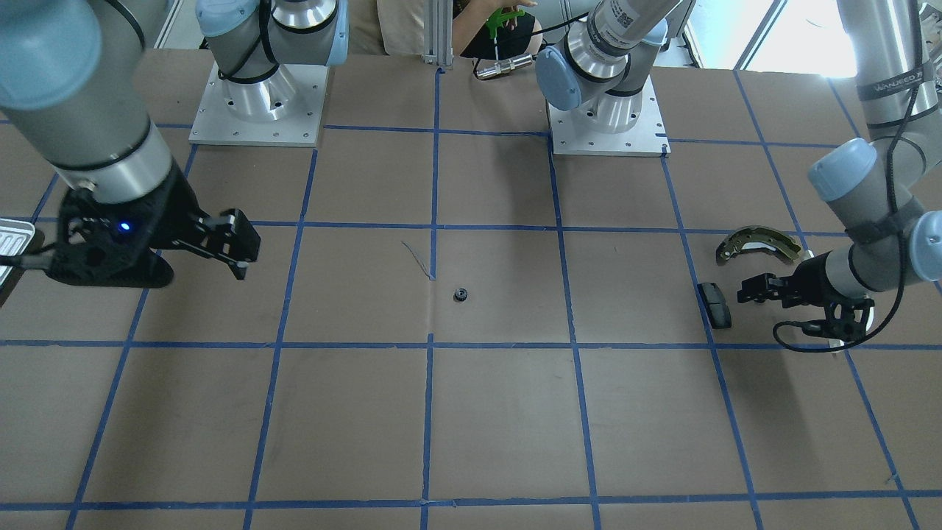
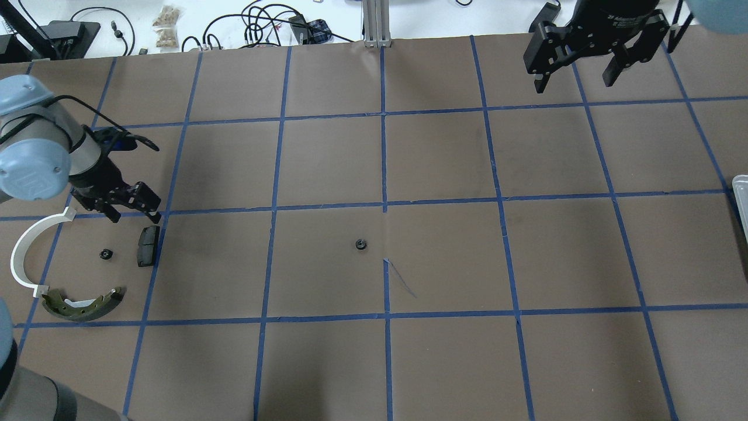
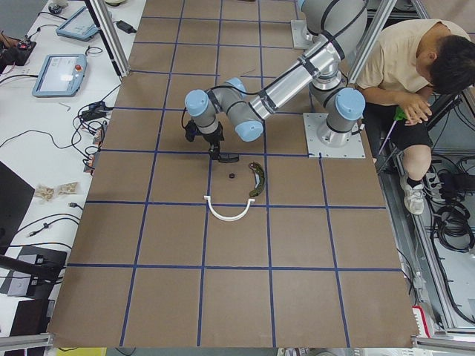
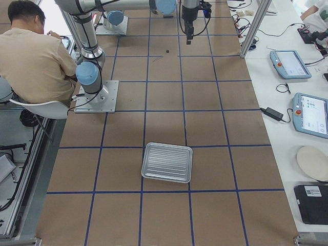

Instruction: Place bearing gear from tray to pile

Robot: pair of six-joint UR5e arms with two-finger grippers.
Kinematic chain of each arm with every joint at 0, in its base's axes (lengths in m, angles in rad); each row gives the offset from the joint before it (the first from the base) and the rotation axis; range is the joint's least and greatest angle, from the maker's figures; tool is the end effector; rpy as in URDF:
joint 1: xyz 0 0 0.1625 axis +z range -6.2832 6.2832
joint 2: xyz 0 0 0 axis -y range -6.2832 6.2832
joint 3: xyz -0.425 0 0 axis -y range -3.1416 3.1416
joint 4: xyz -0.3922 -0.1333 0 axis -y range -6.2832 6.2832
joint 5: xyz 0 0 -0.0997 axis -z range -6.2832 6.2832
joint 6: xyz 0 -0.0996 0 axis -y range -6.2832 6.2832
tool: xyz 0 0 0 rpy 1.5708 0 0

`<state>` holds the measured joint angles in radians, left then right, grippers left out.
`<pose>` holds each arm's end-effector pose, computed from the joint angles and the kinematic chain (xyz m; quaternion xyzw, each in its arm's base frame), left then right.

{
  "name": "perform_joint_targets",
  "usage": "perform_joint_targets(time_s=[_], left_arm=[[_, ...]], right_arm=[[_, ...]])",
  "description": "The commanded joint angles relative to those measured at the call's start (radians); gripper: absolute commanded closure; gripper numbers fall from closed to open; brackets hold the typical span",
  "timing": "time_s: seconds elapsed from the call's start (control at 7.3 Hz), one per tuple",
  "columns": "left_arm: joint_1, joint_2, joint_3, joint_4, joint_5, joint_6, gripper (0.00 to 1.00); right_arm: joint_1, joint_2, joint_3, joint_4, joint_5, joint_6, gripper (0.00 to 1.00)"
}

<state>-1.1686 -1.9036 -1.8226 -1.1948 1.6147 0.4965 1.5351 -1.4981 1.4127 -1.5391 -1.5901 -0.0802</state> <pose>0.0939 -0.5500 0.2297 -0.0491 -0.9931 -0.1032 0.0256 0.1125 -0.5309 0.5257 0.0220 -0.9994 0.0262 0.0112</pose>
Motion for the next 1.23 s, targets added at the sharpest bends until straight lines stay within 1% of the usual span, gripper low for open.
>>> perform_joint_targets(time_s=[0.0,0.14,0.27,0.41,0.55,0.68,0.82,0.96,1.1], left_arm=[[-0.178,0.07,-0.01,-0.019,-0.071,-0.152,0.0],[-0.26,0.089,-0.009,-0.019,-0.076,-0.25,0.0],[-0.357,0.107,-0.009,-0.014,-0.081,-0.298,0.0],[-0.459,0.101,-0.011,0.024,-0.069,-0.347,0.0],[-0.536,0.072,-0.014,0.096,-0.068,-0.411,0.0],[-0.598,0.06,-0.023,0.101,-0.074,-0.465,0.0],[-0.634,0.048,-0.041,0.138,-0.079,-0.52,0.0],[-0.658,0.029,-0.064,0.185,-0.081,-0.529,0.0],[-0.68,0.005,-0.09,0.286,-0.091,-0.527,0.0]], right_arm=[[0.025,-0.065,0.079,-0.033,0.024,0.133,0.0],[0.06,-0.077,0.148,-0.062,0.012,0.164,0.0],[0.069,-0.082,0.214,-0.208,0.006,0.131,0.0],[0.057,-0.079,0.236,-0.229,-0.02,0.026,0.0],[0.054,-0.074,0.241,-0.231,0.001,0.017,0.0],[0.059,-0.074,0.241,-0.23,0.042,0.019,0.0],[0.059,-0.074,0.238,-0.23,0.044,0.02,0.0],[0.059,-0.077,0.239,-0.225,0.041,0.023,0.0],[0.047,-0.076,0.226,-0.222,0.036,0.028,0.0]])
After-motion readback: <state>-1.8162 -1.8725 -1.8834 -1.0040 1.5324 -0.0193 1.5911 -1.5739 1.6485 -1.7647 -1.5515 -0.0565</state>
